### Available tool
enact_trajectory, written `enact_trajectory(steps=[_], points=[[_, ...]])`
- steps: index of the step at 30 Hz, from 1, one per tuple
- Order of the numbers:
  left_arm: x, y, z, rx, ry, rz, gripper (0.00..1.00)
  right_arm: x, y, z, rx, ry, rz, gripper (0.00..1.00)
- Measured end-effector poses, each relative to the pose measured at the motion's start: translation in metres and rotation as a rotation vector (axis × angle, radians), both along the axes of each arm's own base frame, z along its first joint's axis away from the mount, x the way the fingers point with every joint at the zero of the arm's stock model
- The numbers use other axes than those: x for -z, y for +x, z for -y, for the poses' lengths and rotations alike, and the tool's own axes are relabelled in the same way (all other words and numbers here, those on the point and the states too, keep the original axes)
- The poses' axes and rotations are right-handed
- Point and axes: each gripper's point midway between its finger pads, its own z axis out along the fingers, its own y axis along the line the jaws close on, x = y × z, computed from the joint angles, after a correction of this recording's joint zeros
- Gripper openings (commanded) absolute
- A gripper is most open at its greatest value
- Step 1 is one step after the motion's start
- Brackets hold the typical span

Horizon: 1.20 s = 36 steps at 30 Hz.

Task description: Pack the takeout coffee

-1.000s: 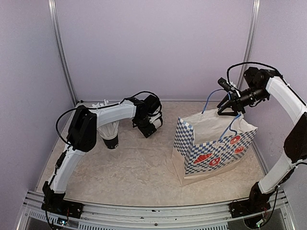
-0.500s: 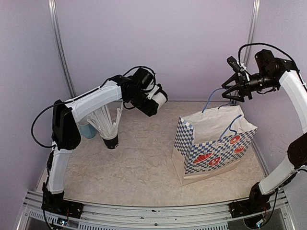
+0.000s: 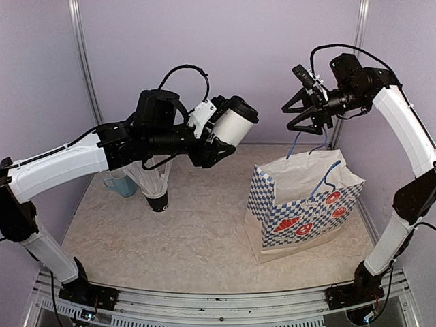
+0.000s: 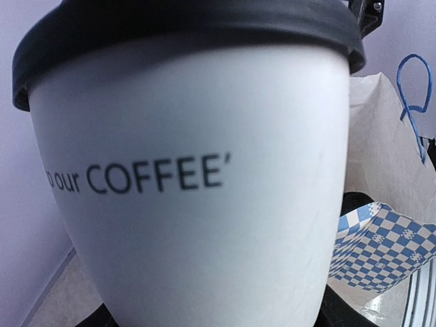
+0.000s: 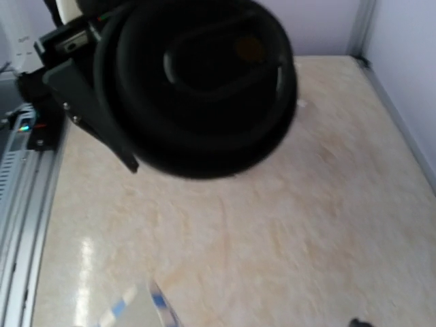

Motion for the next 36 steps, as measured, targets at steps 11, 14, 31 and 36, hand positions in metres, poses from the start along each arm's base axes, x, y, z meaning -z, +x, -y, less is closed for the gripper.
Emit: enact_trajectory(steps=[11, 14, 31, 36], points=[[0.003, -0.019, 0.012, 0.022, 0.050, 0.099, 0.67, 0.009, -0.034, -0.058, -0.173, -0.012, -0.018, 0.90], [0.006, -0.023, 0.016, 0.030, 0.068, 0.116, 0.68, 0.007, -0.034, -0.059, -0.166, -0.011, -0.020, 0.90], [0.020, -0.032, 0.024, 0.060, 0.128, 0.149, 0.68, 0.004, -0.038, -0.065, -0.164, -0.009, -0.035, 0.83], [0.023, -0.034, 0.025, 0.068, 0.142, 0.147, 0.68, 0.009, -0.040, -0.068, -0.171, -0.024, -0.033, 0.78]])
